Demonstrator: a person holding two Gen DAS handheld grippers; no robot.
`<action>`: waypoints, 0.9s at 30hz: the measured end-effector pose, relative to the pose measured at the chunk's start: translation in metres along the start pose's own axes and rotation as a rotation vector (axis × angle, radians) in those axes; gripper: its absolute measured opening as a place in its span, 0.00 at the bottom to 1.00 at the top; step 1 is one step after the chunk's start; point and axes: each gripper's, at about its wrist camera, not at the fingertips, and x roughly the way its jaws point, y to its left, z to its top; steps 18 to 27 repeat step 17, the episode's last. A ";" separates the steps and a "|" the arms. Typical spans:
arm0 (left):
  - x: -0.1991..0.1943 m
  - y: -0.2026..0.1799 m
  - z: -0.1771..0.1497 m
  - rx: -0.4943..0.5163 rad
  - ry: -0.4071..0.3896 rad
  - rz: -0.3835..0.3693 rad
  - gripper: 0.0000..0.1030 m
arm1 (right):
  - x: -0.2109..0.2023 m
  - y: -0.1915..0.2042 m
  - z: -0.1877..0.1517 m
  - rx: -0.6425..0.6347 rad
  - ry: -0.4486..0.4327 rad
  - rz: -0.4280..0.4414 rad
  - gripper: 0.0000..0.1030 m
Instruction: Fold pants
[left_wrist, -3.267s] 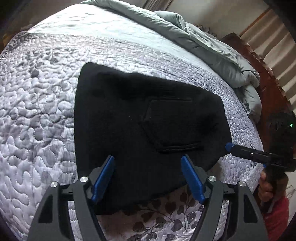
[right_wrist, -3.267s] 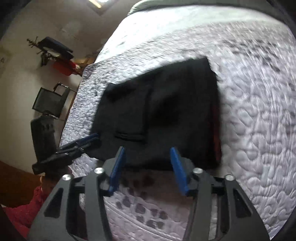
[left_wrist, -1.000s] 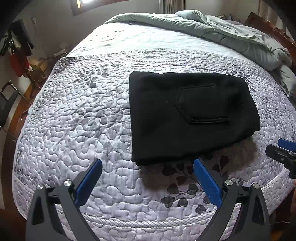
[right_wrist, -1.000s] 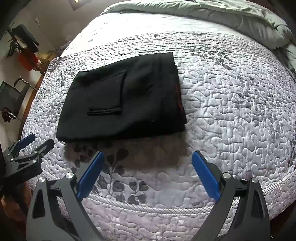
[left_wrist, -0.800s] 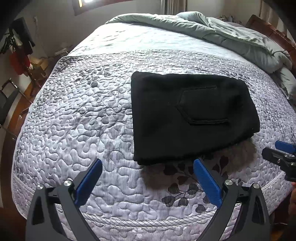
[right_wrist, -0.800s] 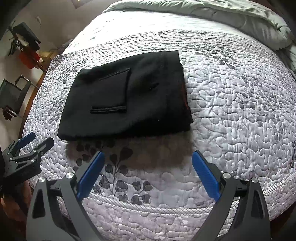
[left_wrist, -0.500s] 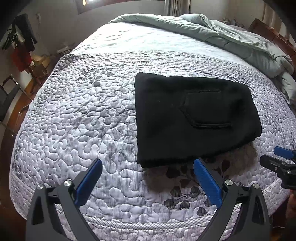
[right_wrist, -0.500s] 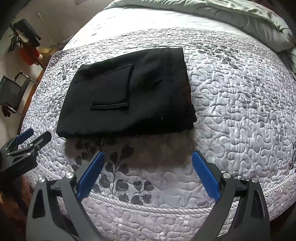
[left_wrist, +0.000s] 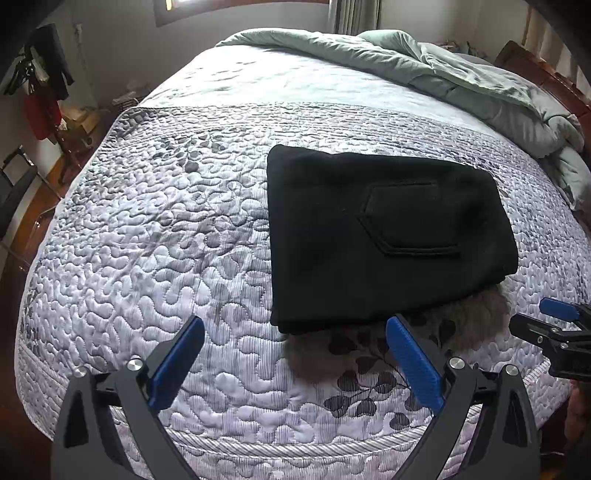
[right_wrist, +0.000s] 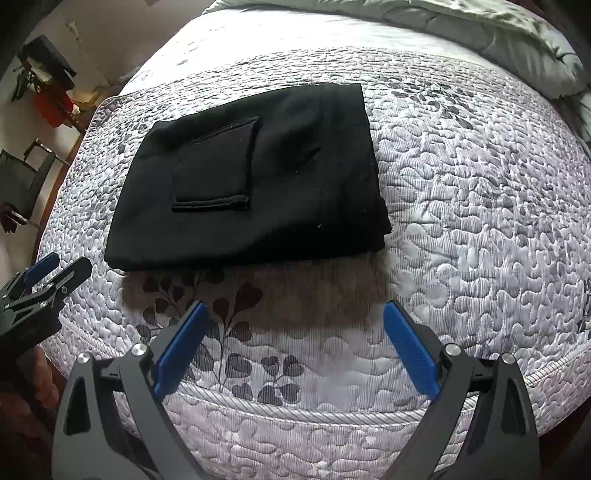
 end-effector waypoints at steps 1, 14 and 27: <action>0.000 0.000 0.000 0.002 0.001 0.001 0.96 | 0.000 0.000 0.000 0.002 0.000 0.000 0.92; 0.003 -0.005 -0.003 0.014 0.033 0.026 0.96 | -0.004 0.002 -0.002 0.012 -0.006 0.003 0.92; 0.002 -0.006 -0.004 0.016 0.034 0.026 0.96 | -0.005 0.003 -0.002 0.014 -0.007 0.004 0.92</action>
